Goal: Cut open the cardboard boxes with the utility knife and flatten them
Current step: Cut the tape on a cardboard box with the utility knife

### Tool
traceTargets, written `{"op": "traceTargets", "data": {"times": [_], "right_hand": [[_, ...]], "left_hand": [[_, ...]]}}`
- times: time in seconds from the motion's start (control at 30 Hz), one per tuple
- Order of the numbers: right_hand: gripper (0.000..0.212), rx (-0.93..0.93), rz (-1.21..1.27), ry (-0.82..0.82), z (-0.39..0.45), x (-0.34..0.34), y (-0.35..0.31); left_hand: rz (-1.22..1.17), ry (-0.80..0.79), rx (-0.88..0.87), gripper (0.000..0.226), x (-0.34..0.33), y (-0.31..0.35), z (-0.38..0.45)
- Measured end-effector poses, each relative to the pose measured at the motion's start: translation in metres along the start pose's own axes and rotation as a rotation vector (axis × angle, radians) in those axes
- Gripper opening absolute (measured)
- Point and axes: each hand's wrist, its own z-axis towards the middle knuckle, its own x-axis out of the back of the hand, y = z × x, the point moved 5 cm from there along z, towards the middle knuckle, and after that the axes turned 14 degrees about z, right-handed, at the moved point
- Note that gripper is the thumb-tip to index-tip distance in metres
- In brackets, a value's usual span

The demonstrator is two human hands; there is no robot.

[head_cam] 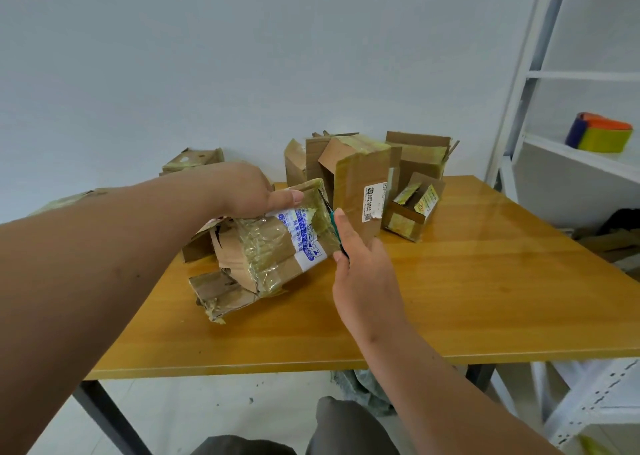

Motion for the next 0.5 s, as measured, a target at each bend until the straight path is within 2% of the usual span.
{"op": "traceTargets", "data": {"times": [0.3, 0.5], "right_hand": [[0.063, -0.154, -0.063, -0.058, -0.02, -0.001, 0.019], [0.062, -0.183, -0.123, -0.093, -0.019, 0.008, 0.02]], "left_hand": [[0.044, 0.019, -0.016, 0.096, 0.001, 0.007, 0.001], [0.151, 0.076, -0.049, 0.081, 0.007, 0.021, 0.0]]}}
